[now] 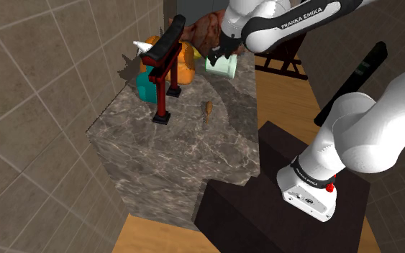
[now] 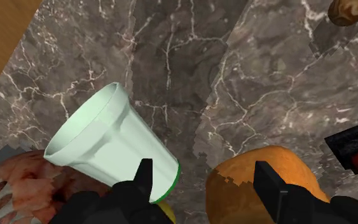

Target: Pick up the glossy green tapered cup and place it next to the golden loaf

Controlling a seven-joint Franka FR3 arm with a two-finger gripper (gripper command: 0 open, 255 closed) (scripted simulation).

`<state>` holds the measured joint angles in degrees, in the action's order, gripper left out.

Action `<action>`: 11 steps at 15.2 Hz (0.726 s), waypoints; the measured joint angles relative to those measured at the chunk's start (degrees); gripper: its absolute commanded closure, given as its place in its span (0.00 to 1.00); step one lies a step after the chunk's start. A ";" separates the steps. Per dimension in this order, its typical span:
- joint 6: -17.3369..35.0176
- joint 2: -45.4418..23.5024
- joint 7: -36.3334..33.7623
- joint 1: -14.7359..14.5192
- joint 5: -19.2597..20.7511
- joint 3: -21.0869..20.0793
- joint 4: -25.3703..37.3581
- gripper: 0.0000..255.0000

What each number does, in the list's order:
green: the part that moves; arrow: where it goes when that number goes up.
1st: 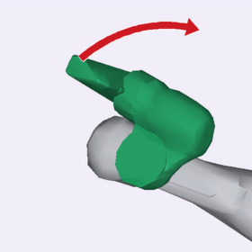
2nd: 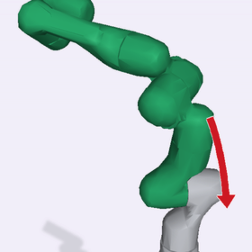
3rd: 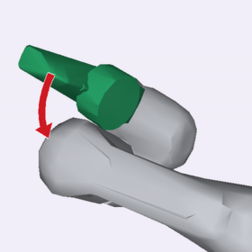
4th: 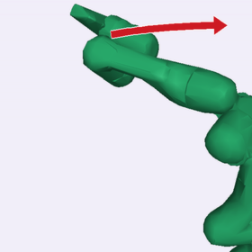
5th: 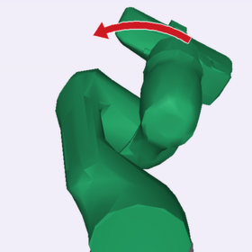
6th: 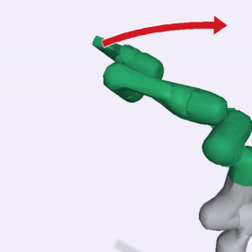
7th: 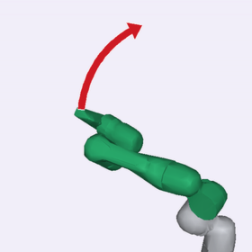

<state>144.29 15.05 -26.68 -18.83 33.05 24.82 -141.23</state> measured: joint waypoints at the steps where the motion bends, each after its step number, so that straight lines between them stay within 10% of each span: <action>1: 3.81 1.94 3.23 0.19 -1.53 2.63 -2.43 0.00; 4: 14.91 7.06 17.87 -3.81 -9.85 15.43 -8.23 0.00; 7: 22.17 15.13 35.60 -14.49 -17.99 35.23 -11.44 0.00; 11: 24.23 30.66 52.62 -24.76 -19.61 57.07 -11.14 0.00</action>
<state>168.53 45.71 25.94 -43.59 13.44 81.89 -152.37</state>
